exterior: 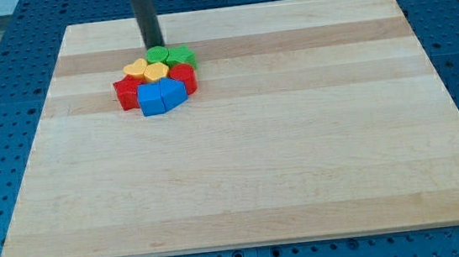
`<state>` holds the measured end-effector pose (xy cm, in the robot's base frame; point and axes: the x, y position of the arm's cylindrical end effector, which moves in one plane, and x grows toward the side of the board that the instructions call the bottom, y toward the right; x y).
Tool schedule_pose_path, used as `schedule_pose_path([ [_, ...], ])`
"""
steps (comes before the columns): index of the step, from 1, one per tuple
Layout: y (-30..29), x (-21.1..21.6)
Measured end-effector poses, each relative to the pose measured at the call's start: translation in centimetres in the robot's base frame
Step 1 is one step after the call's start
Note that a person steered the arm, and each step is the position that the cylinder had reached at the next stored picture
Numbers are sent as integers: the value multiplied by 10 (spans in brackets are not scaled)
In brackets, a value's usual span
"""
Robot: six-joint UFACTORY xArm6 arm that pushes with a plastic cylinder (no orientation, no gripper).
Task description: Put your arm in between the red star and the yellow heart
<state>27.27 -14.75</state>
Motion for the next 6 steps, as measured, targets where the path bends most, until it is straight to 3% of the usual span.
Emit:
schedule_pose_path([
  [3, -65, 46],
  [4, -58, 74],
  [6, -39, 89],
])
